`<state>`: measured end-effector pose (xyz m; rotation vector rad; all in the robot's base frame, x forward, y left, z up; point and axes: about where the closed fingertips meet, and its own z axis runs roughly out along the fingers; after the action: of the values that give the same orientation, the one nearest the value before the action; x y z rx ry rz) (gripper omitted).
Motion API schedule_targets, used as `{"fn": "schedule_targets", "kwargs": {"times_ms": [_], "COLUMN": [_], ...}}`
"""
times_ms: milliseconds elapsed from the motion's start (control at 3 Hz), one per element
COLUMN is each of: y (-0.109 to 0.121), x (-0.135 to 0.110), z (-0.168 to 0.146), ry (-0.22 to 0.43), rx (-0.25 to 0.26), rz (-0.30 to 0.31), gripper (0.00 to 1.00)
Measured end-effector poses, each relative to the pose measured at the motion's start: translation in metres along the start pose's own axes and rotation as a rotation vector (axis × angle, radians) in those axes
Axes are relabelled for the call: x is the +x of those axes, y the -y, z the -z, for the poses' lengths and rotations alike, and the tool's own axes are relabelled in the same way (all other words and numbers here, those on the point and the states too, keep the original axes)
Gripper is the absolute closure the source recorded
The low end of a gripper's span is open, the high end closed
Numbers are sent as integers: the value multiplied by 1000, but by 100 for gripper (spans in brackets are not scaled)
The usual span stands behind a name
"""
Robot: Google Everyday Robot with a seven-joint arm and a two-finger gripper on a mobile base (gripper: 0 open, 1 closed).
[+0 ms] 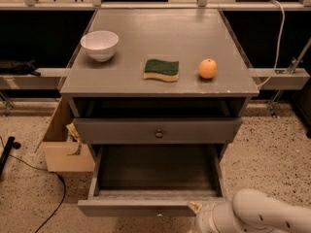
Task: Close middle drawer
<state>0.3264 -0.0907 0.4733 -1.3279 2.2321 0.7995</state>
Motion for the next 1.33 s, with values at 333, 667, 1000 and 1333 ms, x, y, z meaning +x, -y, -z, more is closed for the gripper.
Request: {"fn": "schedule_targets", "kwargs": {"times_ms": [333, 667, 1000, 1333], "y": [6, 11, 11, 11], "x": [22, 46, 48, 48], "z": [-11, -22, -22, -22], "ry": [-21, -60, -64, -64], "rx": [-9, -15, -15, -15], "rz": [-43, -89, -94, -94], "gripper": [0, 0, 11, 25]}}
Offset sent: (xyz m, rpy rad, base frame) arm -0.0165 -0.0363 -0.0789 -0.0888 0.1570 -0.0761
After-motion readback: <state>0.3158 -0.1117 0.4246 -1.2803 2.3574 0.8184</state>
